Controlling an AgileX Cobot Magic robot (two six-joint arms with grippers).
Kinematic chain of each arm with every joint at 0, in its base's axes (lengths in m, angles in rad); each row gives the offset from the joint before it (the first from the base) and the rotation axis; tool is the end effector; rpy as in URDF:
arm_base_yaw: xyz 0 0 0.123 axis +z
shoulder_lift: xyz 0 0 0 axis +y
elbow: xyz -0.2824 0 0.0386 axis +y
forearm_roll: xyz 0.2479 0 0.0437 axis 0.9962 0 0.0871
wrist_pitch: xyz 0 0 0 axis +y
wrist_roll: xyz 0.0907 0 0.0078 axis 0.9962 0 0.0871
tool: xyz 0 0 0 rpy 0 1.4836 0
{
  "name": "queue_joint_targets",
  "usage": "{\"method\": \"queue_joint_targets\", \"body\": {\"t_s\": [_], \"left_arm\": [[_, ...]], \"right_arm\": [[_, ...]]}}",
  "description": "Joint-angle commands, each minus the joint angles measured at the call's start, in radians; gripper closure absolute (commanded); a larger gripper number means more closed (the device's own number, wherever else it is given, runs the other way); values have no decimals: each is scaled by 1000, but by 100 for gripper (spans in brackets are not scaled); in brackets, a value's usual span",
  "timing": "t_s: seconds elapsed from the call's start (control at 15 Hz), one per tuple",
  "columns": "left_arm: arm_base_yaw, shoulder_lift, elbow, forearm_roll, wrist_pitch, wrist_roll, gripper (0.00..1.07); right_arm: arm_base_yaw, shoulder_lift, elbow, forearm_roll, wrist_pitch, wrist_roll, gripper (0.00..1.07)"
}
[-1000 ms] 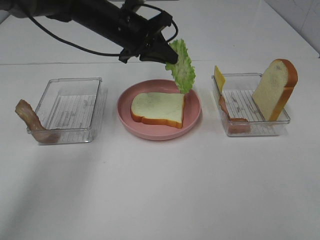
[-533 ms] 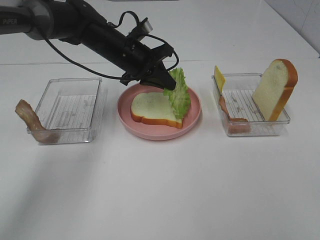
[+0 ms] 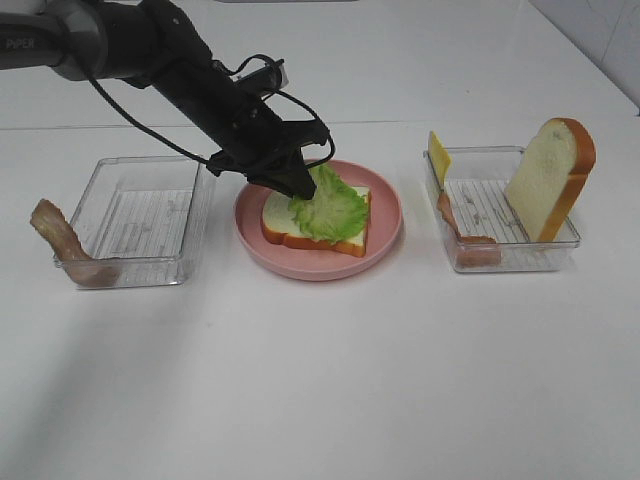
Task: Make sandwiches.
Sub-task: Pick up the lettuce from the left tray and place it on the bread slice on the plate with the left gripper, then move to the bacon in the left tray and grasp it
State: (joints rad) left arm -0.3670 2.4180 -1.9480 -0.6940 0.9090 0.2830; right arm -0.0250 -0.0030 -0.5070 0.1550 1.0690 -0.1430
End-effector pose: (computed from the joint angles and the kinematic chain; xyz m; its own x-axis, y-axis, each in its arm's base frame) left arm 0.4588 -0.2256 0.1356 -0.9347 0.1849 -0.3035 0.3268 0.7827 -0.5296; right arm -0.0067 0.0125 0.2792 -0.4422 -0.0563 -0.8951 -0.1264 0.9920 0.0001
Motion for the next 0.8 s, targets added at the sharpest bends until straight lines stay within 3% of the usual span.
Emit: {"method": "queue_joint_targets", "body": {"t_s": [0.07,0.2,0.27,0.53,0.73,0.8], "left_arm": [[-1,-1,-3,3,-10,-5,56],[-1,-1,-3,4,-25,-4,27],[-1,-5,-3,16,-38,-4,21],[-1,-67,-3,130,-82,-25,21],[-1,-142,-4,339,-63,-152,21],[-1,-142,-4,339,-63,-152,21]], "right_arm": [[-6,-14,2,4,-8,6,30],[-6,-14,2,4,-8,6,30],[-6,-14,2,4,-8,6,30],[-6,-14,2,4,-8,6,30],[-6,-14,2,4,-8,6,30],[-6,-14,2,4,-8,6,30]]}}
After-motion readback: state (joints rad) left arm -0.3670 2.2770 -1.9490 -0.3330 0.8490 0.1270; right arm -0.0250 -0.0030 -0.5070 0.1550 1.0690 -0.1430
